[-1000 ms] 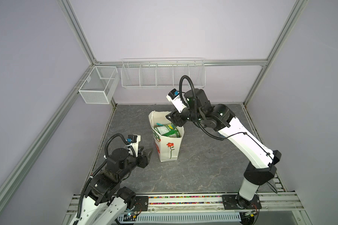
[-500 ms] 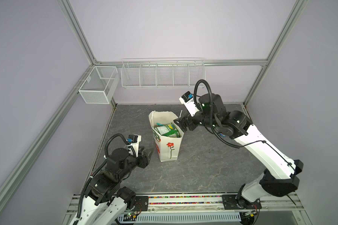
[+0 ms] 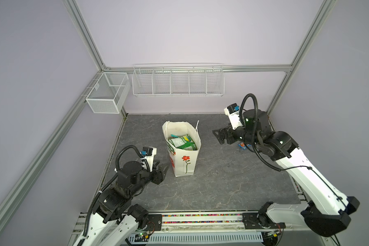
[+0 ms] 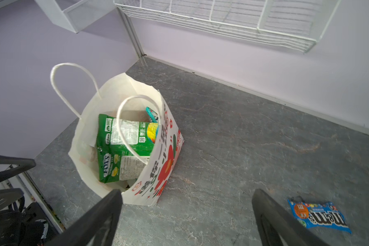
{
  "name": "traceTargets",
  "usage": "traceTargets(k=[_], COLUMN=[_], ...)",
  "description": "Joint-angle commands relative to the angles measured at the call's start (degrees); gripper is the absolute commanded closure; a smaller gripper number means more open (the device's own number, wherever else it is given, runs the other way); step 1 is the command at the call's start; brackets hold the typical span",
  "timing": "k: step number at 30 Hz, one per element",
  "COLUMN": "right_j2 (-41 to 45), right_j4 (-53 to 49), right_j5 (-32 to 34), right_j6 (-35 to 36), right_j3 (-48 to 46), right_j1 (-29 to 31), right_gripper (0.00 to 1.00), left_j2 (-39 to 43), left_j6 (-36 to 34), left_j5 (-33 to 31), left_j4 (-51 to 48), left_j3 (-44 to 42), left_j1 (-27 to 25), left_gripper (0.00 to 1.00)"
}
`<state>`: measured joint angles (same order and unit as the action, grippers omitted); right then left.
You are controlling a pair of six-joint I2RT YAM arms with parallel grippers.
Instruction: Place the snacks into the paper bag
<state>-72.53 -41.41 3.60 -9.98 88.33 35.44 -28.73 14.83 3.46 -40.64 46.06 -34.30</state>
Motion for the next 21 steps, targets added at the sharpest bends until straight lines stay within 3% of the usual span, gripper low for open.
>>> traceTargets(k=[1,8,13,17,21], right_j2=[1.92,2.7,2.75,2.84,2.41], right_j4=[3.06,4.7,5.8,7.34,7.04], right_j5=[-4.34,-8.7,-10.03,-12.08,-11.69], right_j6=[-4.2,-9.99,-14.44,-16.79,-17.09], right_j3=[-3.64,-9.07,-12.79,-15.75,-17.21], right_j1=[-4.27,-13.37,-18.88,-22.23,-23.32], right_gripper=[0.03,0.04,0.11,0.11,0.11], left_j2=[1.4,1.37,-0.71,-3.53,-7.23], left_j6=[-0.48,0.13,0.98,1.77,1.43], left_j5=[-1.29,-1.03,-1.07,-3.85,-11.57], left_j4=[-0.94,-0.69,-0.24,1.96,3.18], left_j3=[0.0,0.27,0.85,1.91,3.87], left_j1=[-0.32,-0.59,-1.88,-7.03,-15.4], left_gripper=[0.42,0.42,0.42,0.42,0.42])
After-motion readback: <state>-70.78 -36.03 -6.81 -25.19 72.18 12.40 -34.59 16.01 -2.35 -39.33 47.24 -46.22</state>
